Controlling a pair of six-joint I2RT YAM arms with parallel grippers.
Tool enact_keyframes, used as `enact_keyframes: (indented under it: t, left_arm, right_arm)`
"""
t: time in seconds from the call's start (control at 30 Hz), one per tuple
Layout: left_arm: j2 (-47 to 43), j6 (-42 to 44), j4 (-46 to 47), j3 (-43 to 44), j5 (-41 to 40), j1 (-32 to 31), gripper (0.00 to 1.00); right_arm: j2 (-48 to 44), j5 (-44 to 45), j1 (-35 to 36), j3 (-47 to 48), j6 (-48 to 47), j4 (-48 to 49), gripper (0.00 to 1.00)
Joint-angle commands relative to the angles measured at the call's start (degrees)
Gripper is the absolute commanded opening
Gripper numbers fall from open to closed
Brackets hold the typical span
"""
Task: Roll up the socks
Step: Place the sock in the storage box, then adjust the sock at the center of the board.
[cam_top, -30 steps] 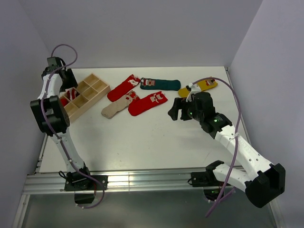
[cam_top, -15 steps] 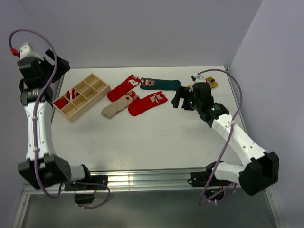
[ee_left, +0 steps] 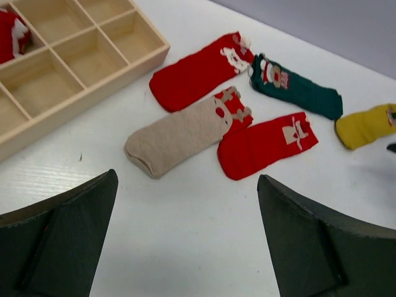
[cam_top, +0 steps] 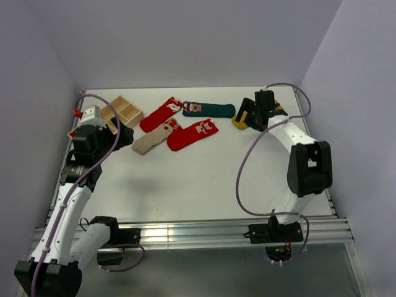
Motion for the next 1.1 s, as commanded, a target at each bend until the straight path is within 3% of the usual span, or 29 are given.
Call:
enact_keyframes:
  t: [0.0, 0.3, 0.5, 0.63, 0.83, 0.93, 1.07]
  left_arm:
    - [-3.30, -0.48, 6.02, -5.86, -0.17, -1.16, 0.99]
    - [-3.22, 0.92, 4.72, -6.67, -1.57, -1.51, 0.99]
    - [-1.47, 0.93, 4.63, -6.58, -0.43, -1.51, 0.98]
    - [-0.41, 0.84, 4.45, -6.32, 0.79, -1.51, 0.98]
    - [-0.23, 0.40, 4.19, -6.14, 2.47, -1.51, 0.98]
    - [-0.85, 0.22, 4.19, -6.31, 3.43, -1.60, 0.97]
    - [-1.37, 0.13, 4.01, -6.23, 3.96, -1.86, 0.97]
  right_arm:
    - [6.88, -1.55, -1.83, 8.18, -1.97, 4.52, 0.95]
    - [27.88, -9.53, -3.86, 26.02, -3.21, -3.10, 0.92]
    - [31.78, -14.65, -3.60, 28.50, 0.39, -8.82, 0.89]
    - [26.88, -16.41, -0.79, 21.84, 0.57, -9.54, 0.89]
    - [10.45, -14.92, 4.30, -4.42, 6.80, 0.29, 0.89]
    - [0.68, -11.32, 11.50, -16.20, 10.67, 3.91, 0.88]
    - [-4.87, -11.39, 22.40, -19.75, 14.27, 5.93, 0.88]
